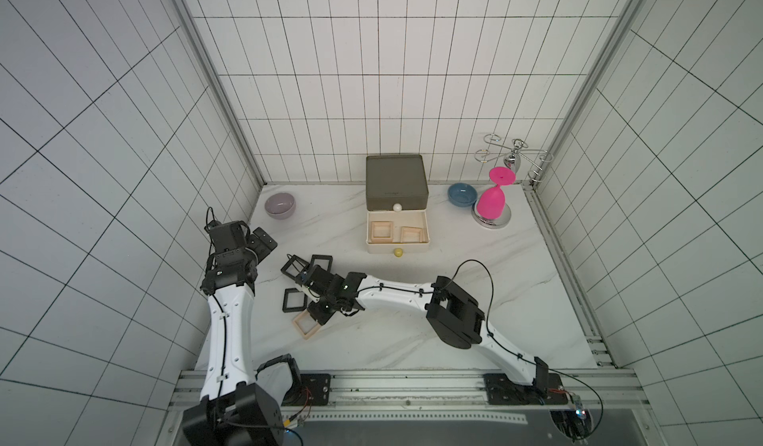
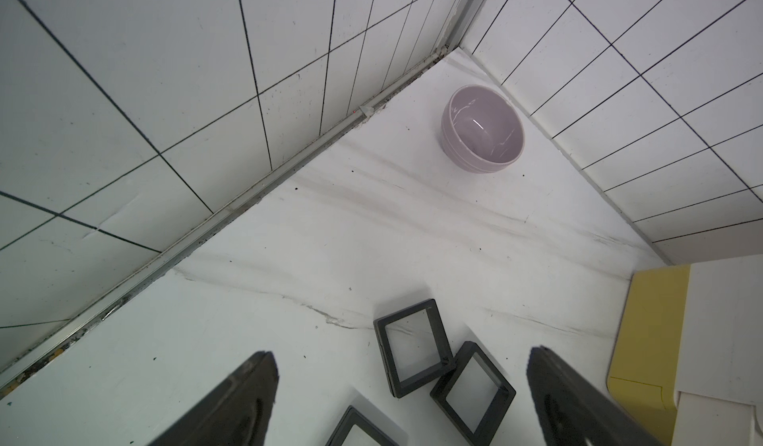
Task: Place the brooch boxes into the drawer by color
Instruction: Pick up the brooch box from the center of the board, then place the brooch box in the drawer.
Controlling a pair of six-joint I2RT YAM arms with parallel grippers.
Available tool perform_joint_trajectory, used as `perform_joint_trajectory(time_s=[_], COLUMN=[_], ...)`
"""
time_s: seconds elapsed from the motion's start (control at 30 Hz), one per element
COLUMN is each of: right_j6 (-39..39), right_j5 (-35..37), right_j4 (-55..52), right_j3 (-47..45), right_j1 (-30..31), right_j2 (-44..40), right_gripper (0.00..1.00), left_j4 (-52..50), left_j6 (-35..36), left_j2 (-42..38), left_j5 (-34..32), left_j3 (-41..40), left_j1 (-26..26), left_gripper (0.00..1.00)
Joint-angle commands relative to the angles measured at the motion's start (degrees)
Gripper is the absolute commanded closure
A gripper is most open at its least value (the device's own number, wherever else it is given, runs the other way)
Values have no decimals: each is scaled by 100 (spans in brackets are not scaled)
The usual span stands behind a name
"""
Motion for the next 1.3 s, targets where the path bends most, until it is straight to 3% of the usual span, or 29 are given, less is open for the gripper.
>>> perform_joint_trajectory(time_s=[0.0, 0.2, 0.57, 0.77, 0.93, 1.27], right_j6=[124, 270, 245, 445, 509, 895], right_j5=[366, 521, 683, 951, 1463, 1844], right_j4=[-267, -30, 446, 250, -269, -1092], right_j3=[-286, -828, -2058, -2307, -2140, -1878], right_j1=[-89, -300, -768, -1388, -2081, -3040], right_j2=[-376, -1038, -2946, -3938, -4178, -3549], right_gripper=[89, 96, 98, 100, 100, 100], left_j4=[133, 151, 229, 252, 278, 298], left_j6=[17, -32, -127, -132, -116, -104], left_j2=[-119, -137, -235, -164, -163, -164], left_j5=[77, 143, 337, 536, 624, 732], left_j3=[-34, -68, -149, -135, -148, -175], left_j1=[22, 23, 21, 27, 21, 22], left_gripper=[2, 2, 2, 2, 2, 2])
